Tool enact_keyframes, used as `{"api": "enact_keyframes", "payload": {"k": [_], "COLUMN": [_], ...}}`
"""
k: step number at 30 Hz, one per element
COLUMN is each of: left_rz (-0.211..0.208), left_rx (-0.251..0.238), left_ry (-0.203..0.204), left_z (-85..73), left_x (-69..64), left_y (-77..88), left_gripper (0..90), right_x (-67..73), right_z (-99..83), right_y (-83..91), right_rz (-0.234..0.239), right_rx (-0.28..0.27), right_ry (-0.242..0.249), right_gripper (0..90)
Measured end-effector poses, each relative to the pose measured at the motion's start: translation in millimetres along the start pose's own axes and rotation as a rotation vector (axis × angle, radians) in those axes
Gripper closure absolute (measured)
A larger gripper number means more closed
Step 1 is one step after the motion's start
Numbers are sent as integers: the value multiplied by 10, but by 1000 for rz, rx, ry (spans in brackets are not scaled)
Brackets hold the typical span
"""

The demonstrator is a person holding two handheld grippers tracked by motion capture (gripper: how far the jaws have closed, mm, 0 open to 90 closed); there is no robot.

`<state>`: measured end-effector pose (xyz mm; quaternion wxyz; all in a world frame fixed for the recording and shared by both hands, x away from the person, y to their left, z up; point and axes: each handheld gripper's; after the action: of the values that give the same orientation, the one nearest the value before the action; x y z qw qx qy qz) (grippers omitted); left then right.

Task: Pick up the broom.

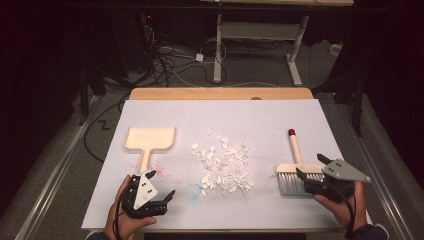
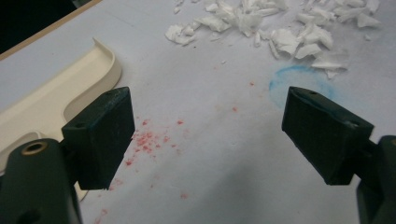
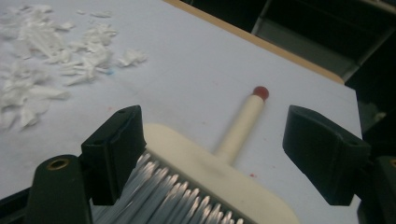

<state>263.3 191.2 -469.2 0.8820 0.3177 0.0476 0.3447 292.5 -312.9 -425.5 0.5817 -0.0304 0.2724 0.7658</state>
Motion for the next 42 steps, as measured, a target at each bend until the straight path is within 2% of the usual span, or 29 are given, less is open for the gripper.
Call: {"api": "enact_keyframes", "payload": {"k": [1, 2, 4, 10, 14, 15, 17, 19, 22, 23, 24, 26, 30, 32, 35, 37, 38, 39, 41, 42], "left_rz": [-2, -10, -13, -21, -22, -22, -27, -21, -16, -16, -17, -18, -20, -18, -18, -19, -19, -22, -22, -24], "left_rx": [4, 13, 19, 18, 19, 20, 18, 18, 19, 20, 22, 28, 25, 20, 18, 23, 24, 22, 17, 15], "left_ry": [-7, -2, -17, -22, -19, -20, -17, -8, -1, -1, -2, -1, -7, -12, -17, -20, -24, -26, -26, -27], "left_z": [5, 6, 16, -4, -7, -7, -10, -17, -24, -25, -28, -33, -37, -35, -33, -37, -37, -36, -38, -43], "left_x": [-8, -23, -44, -32, -29, -33, -35, -24, -5, -1, 3, 4, -17, -39, -66, -75, -78, -82, -92, -95], "left_y": [-9, -15, -38, -48, -46, -45, -44, -45, -50, -54, -59, -66, -53, -36, -17, -21, -21, -18, -7, 2], "left_gripper": [163, 163, 163, 164, 164, 163, 163, 163, 164, 165, 165, 164, 164, 164, 164, 164, 164, 164, 164, 164], "right_x": [73, 73, 129, 146, 163, 158, 153, 126, 93, 81, 81, 45, 8, -31, -56, -105, -172, -204, -253, -253], "right_z": [-22, -22, -24, 6, 4, 16, 21, 30, 49, 70, 70, 114, 168, 231, 273, 340, 376, 382, 358, 358], "right_y": [57, 57, 99, 127, 107, 68, 45, -6, -89, -140, -140, -219, -298, -414, -478, -596, -716, -769, -869, -869], "right_rz": [7, 7, 18, 20, 23, 41, 40, 43, 30, 1, 1, -12, -13, -12, -23, -38, -50, -54, -73, -73], "right_rx": [-33, -33, -57, -92, -74, -44, -32, -19, 14, 45, 45, 77, 102, 157, 175, 220, 286, 312, 374, 374], "right_ry": [19, 19, 54, 25, 36, 40, 42, 15, -14, -10, -10, -37, -45, -54, -68, -90, -140, -167, -190, -190], "right_gripper": [215, 215, 200, 199, 199, 190, 185, 184, 184, 182, 182, 183, 182, 203, 200, 209, 211, 212, 207, 207]}}
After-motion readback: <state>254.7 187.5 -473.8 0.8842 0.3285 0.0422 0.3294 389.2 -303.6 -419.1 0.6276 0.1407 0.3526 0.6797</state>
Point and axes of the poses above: each handheld gripper's, and its own axes: y roughly backward along the jaws, z roughly out of its top, x roughly to its left, and after that the axes turned 10 degrees about -z, right-handed
